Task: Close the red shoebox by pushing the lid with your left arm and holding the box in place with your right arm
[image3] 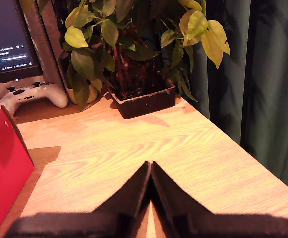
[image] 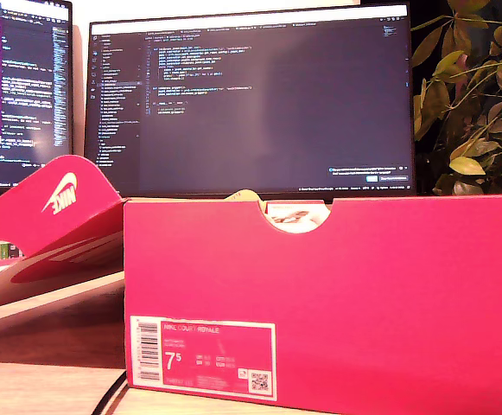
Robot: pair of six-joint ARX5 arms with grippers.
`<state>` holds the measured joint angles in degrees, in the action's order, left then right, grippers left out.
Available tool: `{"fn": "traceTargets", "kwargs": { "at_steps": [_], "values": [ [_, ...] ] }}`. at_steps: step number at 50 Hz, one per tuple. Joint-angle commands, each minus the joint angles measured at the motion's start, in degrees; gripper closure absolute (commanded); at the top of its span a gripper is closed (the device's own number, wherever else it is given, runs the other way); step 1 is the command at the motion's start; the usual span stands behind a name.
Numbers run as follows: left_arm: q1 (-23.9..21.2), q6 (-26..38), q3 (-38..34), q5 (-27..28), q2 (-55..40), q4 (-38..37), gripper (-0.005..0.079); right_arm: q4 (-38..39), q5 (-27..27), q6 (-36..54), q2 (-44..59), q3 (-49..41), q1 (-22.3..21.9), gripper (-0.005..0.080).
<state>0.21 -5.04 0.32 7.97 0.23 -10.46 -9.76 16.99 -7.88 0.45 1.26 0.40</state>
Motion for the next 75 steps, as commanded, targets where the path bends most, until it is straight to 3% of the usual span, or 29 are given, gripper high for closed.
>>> {"fn": "traceTargets", "kwargs": {
  "at_steps": [1, 33, 42, 54, 75],
  "values": [
    [0.2, -0.1, -1.8, 0.2, 0.5, -1.0, 0.0761, 0.4, 0.0, -0.3, -0.3, -1.0, -0.2, 0.0764],
    [0.2, -0.2, -1.8, 0.6, 0.5, 0.0, 0.0761, 0.4, -0.6, -1.0, -0.3, -1.0, -0.2, 0.0764],
    [0.2, -10.1, -1.8, 3.9, 0.5, 3.2, 0.0761, 1.6, -6.8, -10.9, -0.3, -1.0, -0.2, 0.0764],
    [0.2, -19.7, -1.0, 8.2, 0.5, 11.5, 0.0761, 7.4, -15.5, -13.3, -0.3, 1.2, -0.2, 0.0764],
    [0.2, -23.3, 6.5, 11.6, -2.5, 12.9, 0.0761, 5.2, -19.4, -12.6, 2.9, 11.6, -0.2, 0.0764]
  ]
}}
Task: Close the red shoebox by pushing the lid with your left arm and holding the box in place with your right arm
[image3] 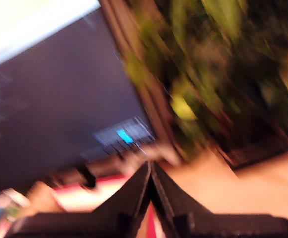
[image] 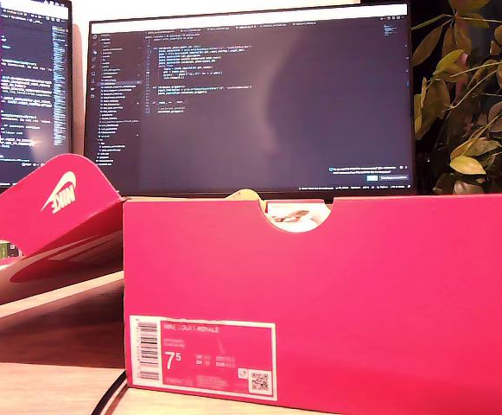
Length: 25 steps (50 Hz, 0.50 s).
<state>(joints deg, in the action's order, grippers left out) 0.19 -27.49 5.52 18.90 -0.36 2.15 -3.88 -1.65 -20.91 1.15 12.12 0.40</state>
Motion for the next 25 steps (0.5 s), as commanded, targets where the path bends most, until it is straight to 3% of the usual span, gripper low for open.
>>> {"fn": "traceTargets", "kwargs": {
  "at_steps": [1, 15, 25],
  "values": [
    [0.2, -0.8, 1.7, 1.0, -2.6, 0.3, 0.0761, -0.9, -1.2, 0.7, 2.8, 1.2, -0.2, 0.0764],
    [0.3, -0.1, 10.8, 4.8, -19.2, 0.3, 0.0761, -3.2, -4.5, 5.6, 17.2, 9.9, -0.2, 0.0764],
    [1.3, 5.5, 21.7, 9.5, -35.3, -4.1, 0.0761, -7.4, -6.2, 10.1, 30.2, 18.9, -0.2, 0.0764]
  ]
}}
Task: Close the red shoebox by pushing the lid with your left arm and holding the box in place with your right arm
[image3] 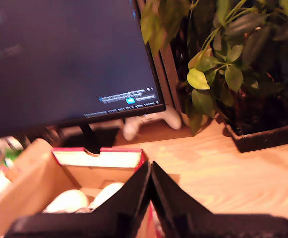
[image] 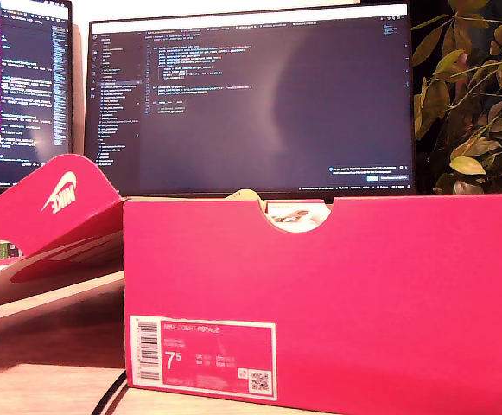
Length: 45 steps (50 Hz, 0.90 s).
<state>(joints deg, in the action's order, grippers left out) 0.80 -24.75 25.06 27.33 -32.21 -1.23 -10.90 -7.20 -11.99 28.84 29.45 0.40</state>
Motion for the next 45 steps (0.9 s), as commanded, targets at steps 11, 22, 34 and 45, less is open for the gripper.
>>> {"fn": "traceTargets", "kwargs": {
  "at_steps": [11, 22, 34, 45],
  "values": [
    [3.1, 10.0, 15.0, 6.8, -21.0, -9.8, 0.0761, -3.9, -3.4, 1.5, 15.8, 7.4, -0.2, 0.0764],
    [6.3, 14.6, 24.8, 9.2, -35.4, -18.4, 0.0761, -5.3, -8.2, 1.5, 25.3, 8.1, 0.0, 0.0764],
    [8.2, 19.0, 32.6, 11.2, -49.6, -26.7, 0.0761, -5.7, -9.0, 1.5, 31.6, 8.1, 0.7, 0.0764],
    [8.5, 22.5, 37.3, 11.2, -61.0, -31.2, 0.0761, -5.7, -9.0, 1.2, 35.4, 8.1, 3.7, 0.0764]
  ]
}}
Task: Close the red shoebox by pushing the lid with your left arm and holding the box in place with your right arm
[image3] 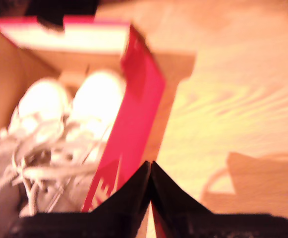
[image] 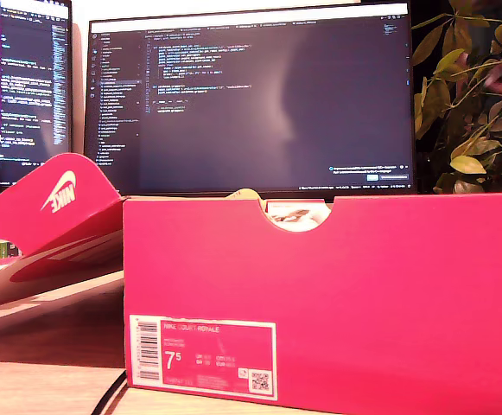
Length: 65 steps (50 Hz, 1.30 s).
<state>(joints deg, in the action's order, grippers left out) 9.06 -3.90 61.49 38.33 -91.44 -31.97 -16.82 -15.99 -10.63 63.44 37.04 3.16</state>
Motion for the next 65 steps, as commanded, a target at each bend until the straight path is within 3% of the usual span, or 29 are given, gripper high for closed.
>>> {"fn": "traceTargets", "kwargs": {
  "at_steps": [1, 31, 57, 65],
  "values": [
    [0.2, 2.1, 1.1, 0.2, -2.5, -0.8, 0.0761, 0.2, -0.2, -0.3, 1.1, 0.5, 1.4, 0.0764],
    [0.2, 6.1, 3.5, -2.8, -11.3, -6.3, 0.0761, 5.0, 0.0, -3.1, 8.4, 0.5, 11.8, 0.0764],
    [-2.4, 7.9, 3.5, -0.4, -11.5, -9.8, 0.0761, 7.1, 0.1, -3.5, 8.4, 0.5, 12.2, 0.0765],
    [-3.6, 7.9, 3.5, -0.1, -11.5, -9.5, 0.0761, 5.6, 6.3, -2.8, 8.4, 0.6, 12.1, 0.0765]
  ]
}}
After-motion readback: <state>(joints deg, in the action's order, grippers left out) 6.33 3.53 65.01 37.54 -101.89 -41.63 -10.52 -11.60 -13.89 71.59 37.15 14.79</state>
